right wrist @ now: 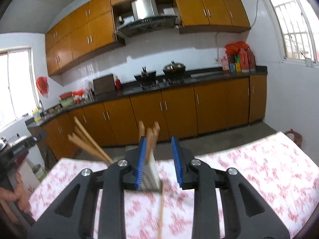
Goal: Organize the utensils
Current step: 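Return the right tool to the table and grasp another chopstick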
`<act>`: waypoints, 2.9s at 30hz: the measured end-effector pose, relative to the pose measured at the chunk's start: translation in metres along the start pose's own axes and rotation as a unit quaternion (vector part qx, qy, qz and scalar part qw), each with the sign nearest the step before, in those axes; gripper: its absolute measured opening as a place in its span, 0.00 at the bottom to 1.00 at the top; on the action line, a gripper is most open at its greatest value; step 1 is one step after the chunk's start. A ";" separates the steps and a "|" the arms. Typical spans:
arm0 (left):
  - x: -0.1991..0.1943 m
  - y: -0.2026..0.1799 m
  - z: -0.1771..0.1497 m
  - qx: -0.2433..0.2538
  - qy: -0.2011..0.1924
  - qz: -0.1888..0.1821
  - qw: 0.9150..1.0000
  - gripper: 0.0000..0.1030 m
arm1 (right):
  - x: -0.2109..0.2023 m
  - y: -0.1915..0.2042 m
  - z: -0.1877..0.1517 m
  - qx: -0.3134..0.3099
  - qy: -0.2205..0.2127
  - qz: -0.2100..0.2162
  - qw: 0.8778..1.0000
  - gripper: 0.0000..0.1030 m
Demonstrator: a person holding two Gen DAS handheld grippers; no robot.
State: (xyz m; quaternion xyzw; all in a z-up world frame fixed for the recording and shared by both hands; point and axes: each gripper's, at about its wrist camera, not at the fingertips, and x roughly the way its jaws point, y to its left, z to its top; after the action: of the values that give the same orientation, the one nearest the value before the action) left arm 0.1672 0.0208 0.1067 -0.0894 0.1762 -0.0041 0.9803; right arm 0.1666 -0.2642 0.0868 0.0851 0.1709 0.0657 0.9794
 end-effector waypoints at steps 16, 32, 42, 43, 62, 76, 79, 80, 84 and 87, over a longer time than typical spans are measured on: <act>0.032 0.032 -0.096 0.028 0.136 0.049 0.989 0.32 | 0.075 0.004 -0.158 -0.006 0.239 -0.012 0.971 0.26; 0.063 0.013 -0.137 0.018 0.210 -0.002 0.977 0.32 | 0.096 -0.015 -0.172 -0.009 0.262 -0.058 0.963 0.08; 0.094 -0.006 -0.166 0.020 0.261 -0.029 0.965 0.33 | 0.100 -0.073 -0.161 0.068 0.251 -0.109 0.959 0.08; 0.096 -0.006 -0.169 0.015 0.266 -0.031 0.963 0.34 | 0.100 -0.072 -0.161 0.063 0.251 -0.110 0.960 0.08; 0.110 0.018 -0.181 0.021 0.268 0.052 0.962 0.07 | 0.104 -0.048 -0.169 0.019 0.252 -0.078 0.964 0.08; 0.101 0.031 -0.184 0.049 0.256 0.029 0.965 0.08 | 0.109 -0.038 -0.170 -0.003 0.248 -0.079 0.966 0.08; 0.103 0.030 -0.184 0.050 0.257 0.031 0.965 0.08 | 0.108 -0.038 -0.170 -0.002 0.248 -0.079 0.966 0.08; 0.103 0.029 -0.184 0.054 0.257 0.033 0.964 0.08 | 0.109 -0.038 -0.170 -0.002 0.248 -0.079 0.966 0.08; 0.102 0.028 -0.184 0.060 0.257 0.037 0.964 0.09 | 0.109 -0.038 -0.170 0.000 0.248 -0.077 0.966 0.08; 0.102 0.030 -0.184 0.055 0.257 0.033 0.964 0.09 | 0.109 -0.037 -0.170 0.001 0.248 -0.077 0.966 0.08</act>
State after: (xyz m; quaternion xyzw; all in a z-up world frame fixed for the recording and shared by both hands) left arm 0.1986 0.0145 -0.1032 -0.0258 0.4247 -0.0039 0.9050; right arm 0.2131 -0.2588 -0.1131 0.0535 0.4142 0.0093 0.9086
